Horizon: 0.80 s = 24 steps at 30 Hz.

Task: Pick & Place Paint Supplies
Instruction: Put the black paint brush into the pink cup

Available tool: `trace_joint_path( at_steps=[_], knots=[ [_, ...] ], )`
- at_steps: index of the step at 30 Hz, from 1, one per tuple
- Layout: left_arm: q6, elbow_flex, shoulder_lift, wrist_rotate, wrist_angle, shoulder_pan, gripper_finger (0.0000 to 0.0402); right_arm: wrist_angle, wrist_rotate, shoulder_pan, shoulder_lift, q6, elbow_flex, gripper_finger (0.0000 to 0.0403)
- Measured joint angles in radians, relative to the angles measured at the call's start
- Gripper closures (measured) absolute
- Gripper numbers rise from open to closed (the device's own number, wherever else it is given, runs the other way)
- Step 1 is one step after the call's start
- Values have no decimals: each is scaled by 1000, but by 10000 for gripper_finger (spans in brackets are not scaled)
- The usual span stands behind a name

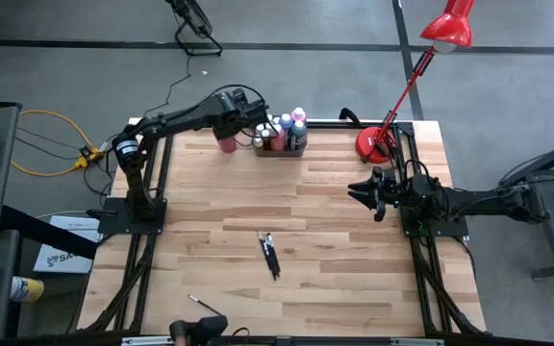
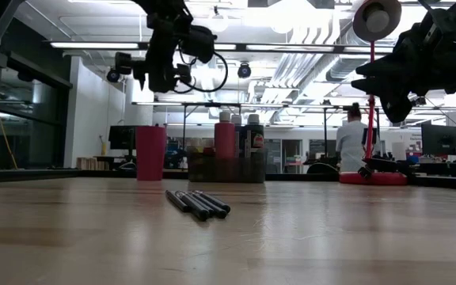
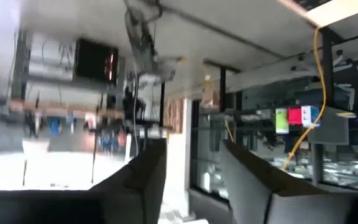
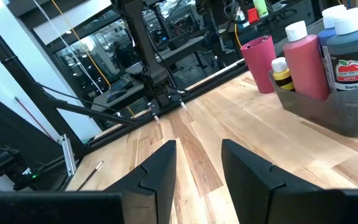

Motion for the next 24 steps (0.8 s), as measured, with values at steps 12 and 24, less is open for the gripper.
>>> trace_joint_path(
  at_steps=[12,24],
  knots=[
    [-632,176,-9,38,-153,-162,234,0,0,0,0,0,0,280],
    [-1465,286,-97,580,-210,-428,234,-16,1,0,0,0,0,280]
  ],
)
